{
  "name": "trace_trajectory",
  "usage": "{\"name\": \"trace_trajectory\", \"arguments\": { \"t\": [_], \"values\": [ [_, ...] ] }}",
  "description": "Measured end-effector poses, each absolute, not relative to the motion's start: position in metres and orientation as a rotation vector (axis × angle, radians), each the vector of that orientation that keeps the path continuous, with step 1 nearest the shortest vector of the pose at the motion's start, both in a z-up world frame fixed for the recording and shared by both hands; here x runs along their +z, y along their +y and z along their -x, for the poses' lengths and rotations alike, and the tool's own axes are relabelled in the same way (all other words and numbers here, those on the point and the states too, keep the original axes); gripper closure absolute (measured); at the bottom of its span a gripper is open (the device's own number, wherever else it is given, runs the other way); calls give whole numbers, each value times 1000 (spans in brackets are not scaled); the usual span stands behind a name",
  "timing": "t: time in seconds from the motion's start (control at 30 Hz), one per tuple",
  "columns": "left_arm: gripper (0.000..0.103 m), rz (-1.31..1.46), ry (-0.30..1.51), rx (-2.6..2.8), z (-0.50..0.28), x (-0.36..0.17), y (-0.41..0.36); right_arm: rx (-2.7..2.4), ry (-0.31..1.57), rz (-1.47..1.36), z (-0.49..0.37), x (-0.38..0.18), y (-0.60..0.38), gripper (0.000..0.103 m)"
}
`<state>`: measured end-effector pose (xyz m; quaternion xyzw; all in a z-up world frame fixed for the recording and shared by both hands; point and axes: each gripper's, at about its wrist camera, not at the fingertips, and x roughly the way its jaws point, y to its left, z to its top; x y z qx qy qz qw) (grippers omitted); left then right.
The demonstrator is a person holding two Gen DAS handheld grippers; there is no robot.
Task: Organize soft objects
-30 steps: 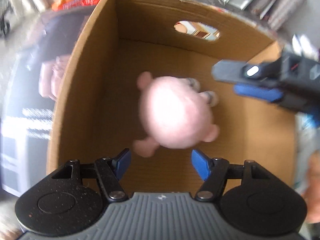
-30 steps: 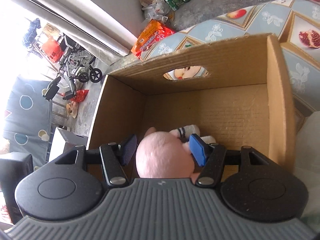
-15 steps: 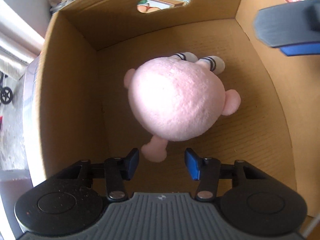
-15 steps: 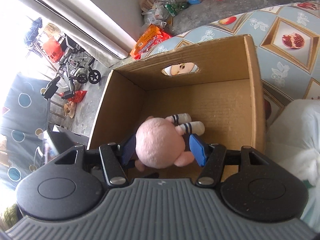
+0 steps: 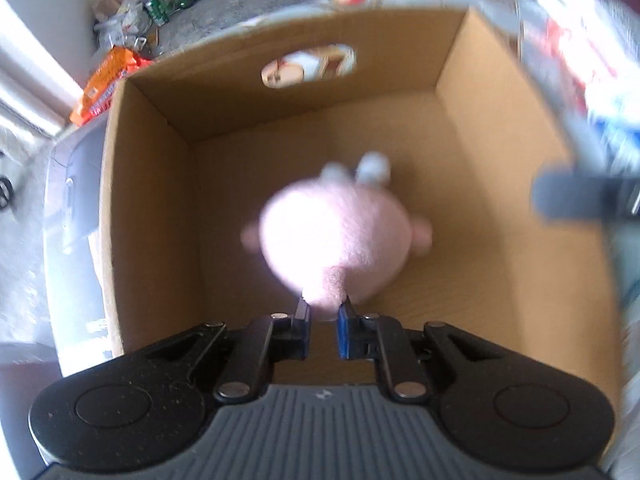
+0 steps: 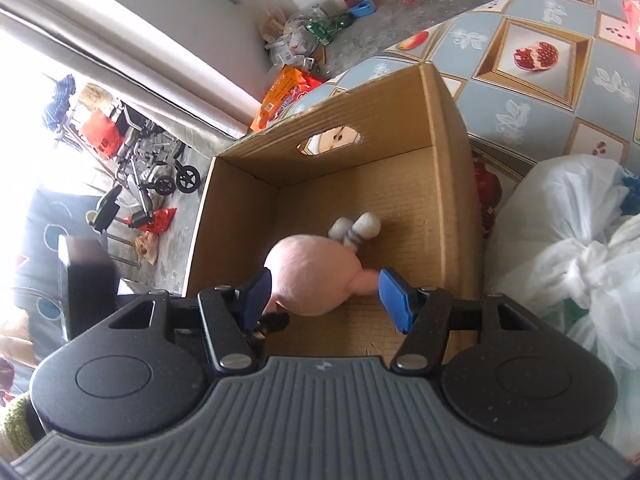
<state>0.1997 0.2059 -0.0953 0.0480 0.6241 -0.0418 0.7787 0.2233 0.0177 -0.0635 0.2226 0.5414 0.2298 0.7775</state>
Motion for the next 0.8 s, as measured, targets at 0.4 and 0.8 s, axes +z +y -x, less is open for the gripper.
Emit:
{"name": "trace_trajectory", "arguments": {
  "t": [0.4, 0.8],
  "values": [
    [91, 371, 1349, -81, -254, -47, 242, 484, 1171, -554, -223, -63, -18, 43],
    [90, 403, 1420, -203, -277, -32, 203, 446, 1147, -593, -214, -59, -40, 42]
  ]
}}
